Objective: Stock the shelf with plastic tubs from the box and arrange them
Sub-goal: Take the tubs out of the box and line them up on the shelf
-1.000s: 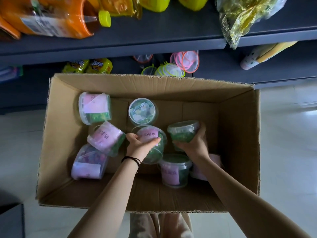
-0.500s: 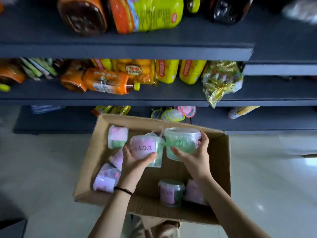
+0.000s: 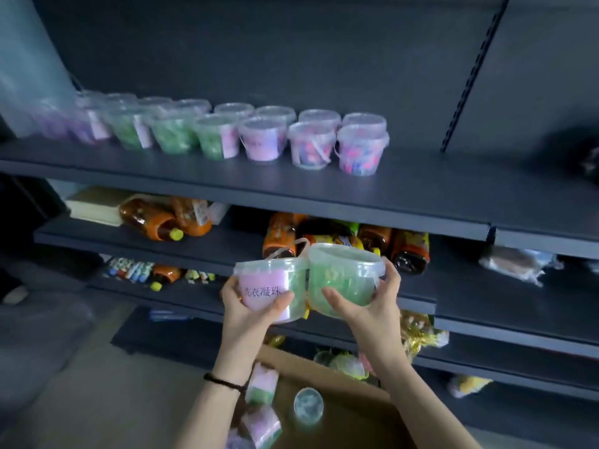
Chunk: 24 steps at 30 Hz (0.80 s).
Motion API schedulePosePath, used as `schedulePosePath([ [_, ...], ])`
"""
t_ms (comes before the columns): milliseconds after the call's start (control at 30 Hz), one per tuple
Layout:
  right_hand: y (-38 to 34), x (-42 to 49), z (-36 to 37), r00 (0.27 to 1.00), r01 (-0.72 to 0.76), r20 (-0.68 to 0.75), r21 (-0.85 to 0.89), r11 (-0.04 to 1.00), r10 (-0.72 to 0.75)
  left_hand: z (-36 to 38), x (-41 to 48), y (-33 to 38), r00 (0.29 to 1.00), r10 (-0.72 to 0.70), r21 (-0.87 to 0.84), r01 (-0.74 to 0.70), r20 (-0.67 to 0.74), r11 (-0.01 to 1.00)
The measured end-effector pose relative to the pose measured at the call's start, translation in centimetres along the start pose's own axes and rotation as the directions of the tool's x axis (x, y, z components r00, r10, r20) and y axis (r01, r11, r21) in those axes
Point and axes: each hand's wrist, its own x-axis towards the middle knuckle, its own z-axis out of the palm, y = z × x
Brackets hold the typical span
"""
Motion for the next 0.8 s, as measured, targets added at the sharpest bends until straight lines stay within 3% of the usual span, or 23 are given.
schedulePosePath([
  [433, -12.6, 4.9, 12.8, 0.979, 0.186, 0.076, 0.038, 0.982, -0.188, -8.5, 8.3, 14.3, 0.957, 0.27, -0.019, -0.273, -0.11, 0.962],
  [800, -15.3, 7.9, 32.2, 0.982, 0.185, 0.022, 0.075, 0.98, -0.187, -23.8, 20.6, 19.7, 0.954, 0.293, 0.083, -0.287, -0.069, 0.954],
])
